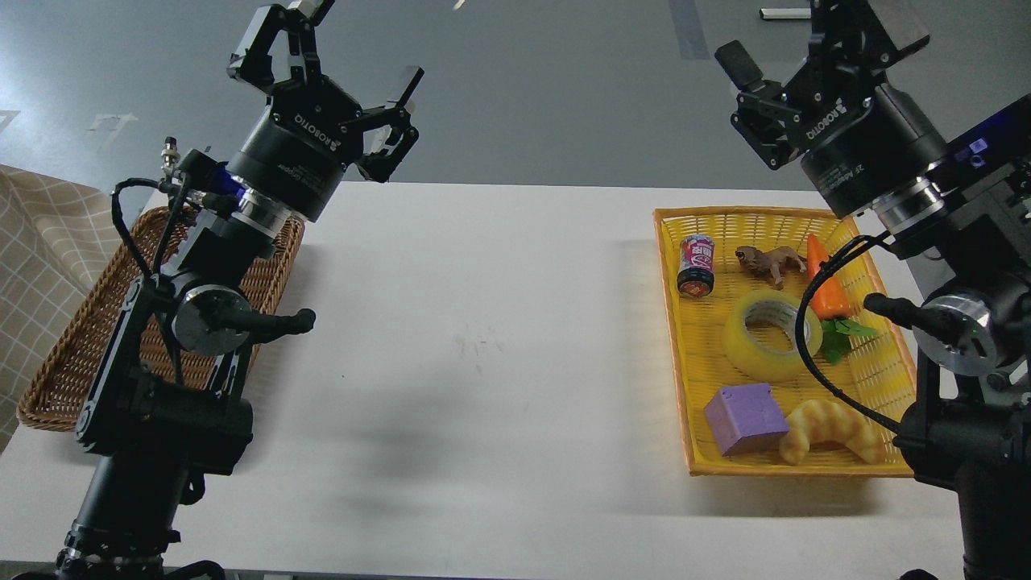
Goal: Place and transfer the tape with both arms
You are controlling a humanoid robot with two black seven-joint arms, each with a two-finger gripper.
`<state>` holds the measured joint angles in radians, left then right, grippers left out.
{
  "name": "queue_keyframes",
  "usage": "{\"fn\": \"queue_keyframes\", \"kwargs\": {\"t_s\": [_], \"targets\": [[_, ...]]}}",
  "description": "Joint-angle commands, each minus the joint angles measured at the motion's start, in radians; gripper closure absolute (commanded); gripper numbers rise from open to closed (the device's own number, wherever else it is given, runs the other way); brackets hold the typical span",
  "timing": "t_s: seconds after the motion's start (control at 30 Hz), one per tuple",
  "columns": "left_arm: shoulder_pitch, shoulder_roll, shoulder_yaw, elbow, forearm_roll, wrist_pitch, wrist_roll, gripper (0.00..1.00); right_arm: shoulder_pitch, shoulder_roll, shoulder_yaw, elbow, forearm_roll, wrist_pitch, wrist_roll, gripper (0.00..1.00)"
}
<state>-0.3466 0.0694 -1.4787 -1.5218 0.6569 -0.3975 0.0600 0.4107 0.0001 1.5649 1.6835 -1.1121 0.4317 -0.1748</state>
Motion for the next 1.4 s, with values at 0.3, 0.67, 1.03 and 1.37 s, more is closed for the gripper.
{"fn": "queue_keyframes", "kwargs": {"t_s": [0.3, 0.67, 1.03, 1.37], "targets": [[-0.006, 0.001, -0.002, 0.012, -0.033, 0.012, -0.014, 0.02, -0.013, 0.000, -0.006, 0.007, 0.000, -0.034, 0.000, 0.00], [0.001, 0.020, 0.008, 0.015, -0.023, -0.030, -0.012, 0.02, -0.026, 0.000, -0.016, 0.008, 0.000, -0.021, -0.011, 0.00], [0.009, 0.030, 0.008, 0.014, -0.025, -0.052, 0.006, 0.02, -0.029, 0.000, -0.013, 0.002, 0.000, -0.021, -0.006, 0.00], [0.005, 0.038, 0.006, 0.015, -0.025, -0.020, 0.003, 0.02, -0.029, 0.000, -0.009, 0.007, 0.002, -0.007, -0.002, 0.00]]}}
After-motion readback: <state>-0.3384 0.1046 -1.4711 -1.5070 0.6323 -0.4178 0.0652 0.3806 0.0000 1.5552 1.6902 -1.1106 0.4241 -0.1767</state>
